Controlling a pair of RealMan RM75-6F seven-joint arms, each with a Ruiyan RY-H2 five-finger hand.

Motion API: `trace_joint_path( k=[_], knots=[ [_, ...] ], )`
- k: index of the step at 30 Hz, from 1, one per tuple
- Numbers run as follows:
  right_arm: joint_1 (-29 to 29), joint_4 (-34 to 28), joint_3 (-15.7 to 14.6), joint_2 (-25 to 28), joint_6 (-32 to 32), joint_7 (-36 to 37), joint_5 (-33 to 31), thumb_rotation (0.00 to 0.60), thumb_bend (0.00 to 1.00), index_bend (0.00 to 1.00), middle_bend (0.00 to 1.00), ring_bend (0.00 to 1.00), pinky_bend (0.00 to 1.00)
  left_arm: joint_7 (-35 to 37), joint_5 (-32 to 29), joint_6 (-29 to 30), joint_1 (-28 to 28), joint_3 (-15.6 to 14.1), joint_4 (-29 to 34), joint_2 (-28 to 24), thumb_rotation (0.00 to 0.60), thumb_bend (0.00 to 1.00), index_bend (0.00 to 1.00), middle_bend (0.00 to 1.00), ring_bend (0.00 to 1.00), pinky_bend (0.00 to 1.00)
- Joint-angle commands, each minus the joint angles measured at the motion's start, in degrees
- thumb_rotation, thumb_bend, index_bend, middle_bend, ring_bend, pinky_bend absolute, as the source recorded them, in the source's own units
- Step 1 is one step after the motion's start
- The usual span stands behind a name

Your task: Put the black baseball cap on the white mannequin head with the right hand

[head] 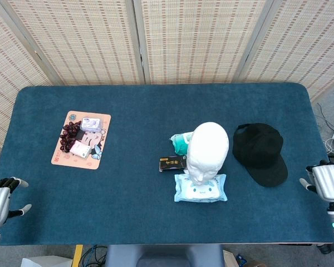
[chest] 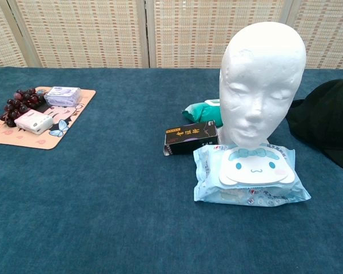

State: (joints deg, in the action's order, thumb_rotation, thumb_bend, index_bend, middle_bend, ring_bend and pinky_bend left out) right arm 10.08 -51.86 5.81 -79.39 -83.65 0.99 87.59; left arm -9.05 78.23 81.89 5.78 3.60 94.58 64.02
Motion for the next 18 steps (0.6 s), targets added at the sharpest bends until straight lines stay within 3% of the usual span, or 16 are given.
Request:
trace_joint_path(
  k=[1,18],
  knots=[
    [0.48,3.22,-1.0,-2.28,1.76,0.78,-0.09,0.6,0.0,0.92,0.88,0.62,0.72,-0.05,-0.03,-0.07,0.0,-0.03,0.07,-0.02,0.6,0.08,0.41,0.36,0.27,0.4],
    [2.31,12.88,-3.22,-9.29,7.33,2.52,0.0,0.6,0.0,0.92,0.88,0.62,0.72,-0.04,0.01,-0.06,-0.01,-0.03,0.24,-0.12,0.6,0.08,0.41,0.36,0.27,0.41]
  ],
)
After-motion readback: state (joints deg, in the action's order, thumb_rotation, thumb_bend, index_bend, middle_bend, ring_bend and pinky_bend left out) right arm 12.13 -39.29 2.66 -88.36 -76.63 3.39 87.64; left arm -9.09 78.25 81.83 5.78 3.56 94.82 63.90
